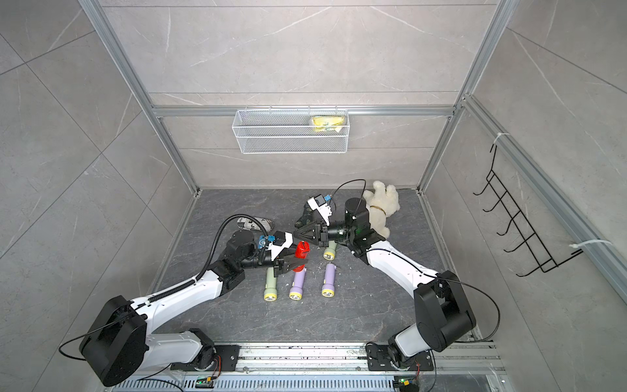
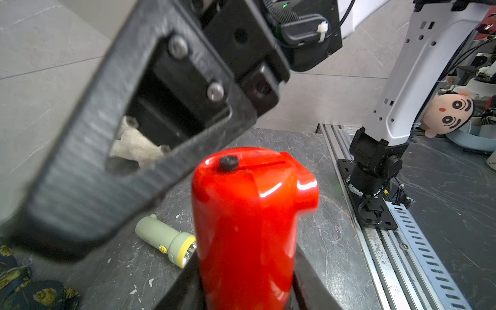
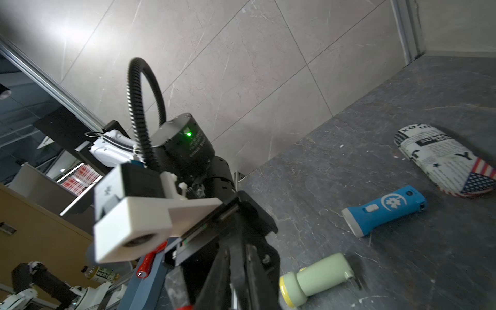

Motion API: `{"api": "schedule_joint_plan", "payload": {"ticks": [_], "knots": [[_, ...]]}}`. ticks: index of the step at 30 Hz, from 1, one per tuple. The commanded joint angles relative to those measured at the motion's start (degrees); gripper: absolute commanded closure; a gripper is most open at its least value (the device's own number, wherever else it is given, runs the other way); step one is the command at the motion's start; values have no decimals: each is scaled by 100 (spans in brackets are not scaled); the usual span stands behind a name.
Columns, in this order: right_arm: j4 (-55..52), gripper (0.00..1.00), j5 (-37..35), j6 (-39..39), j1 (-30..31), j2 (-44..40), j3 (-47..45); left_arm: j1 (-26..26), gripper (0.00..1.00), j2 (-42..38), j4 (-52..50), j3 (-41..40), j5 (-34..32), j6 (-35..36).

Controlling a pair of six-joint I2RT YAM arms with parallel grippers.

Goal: Close the plug at the bottom of the flashlight
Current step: Close the plug of the flashlight.

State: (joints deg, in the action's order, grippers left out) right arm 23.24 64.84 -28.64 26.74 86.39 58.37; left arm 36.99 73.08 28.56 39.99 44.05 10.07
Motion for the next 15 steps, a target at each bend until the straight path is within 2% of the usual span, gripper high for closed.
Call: {"api": "schedule_joint_plan", "payload": {"ticks": [1,5,10,12,15], "knots": [[-1352,76,-958,665,-55,-258,105,-17,100,-307,604,304,15,117],[-2602,71,-2408,1214,-149,-521,390,-17,100,-338,539,290,-58,145],[-3334,65,-3245,1442,-147,-623,504,-17,100,-265,296,365,-302,161],[-3600,65,-3660,1467,-149,-623,530,-17,100,-193,107,449,-547,78],[-3962,60,-4426,1467,-152,-624,527,-17,100,-34,-455,652,-1382,-89]]}}
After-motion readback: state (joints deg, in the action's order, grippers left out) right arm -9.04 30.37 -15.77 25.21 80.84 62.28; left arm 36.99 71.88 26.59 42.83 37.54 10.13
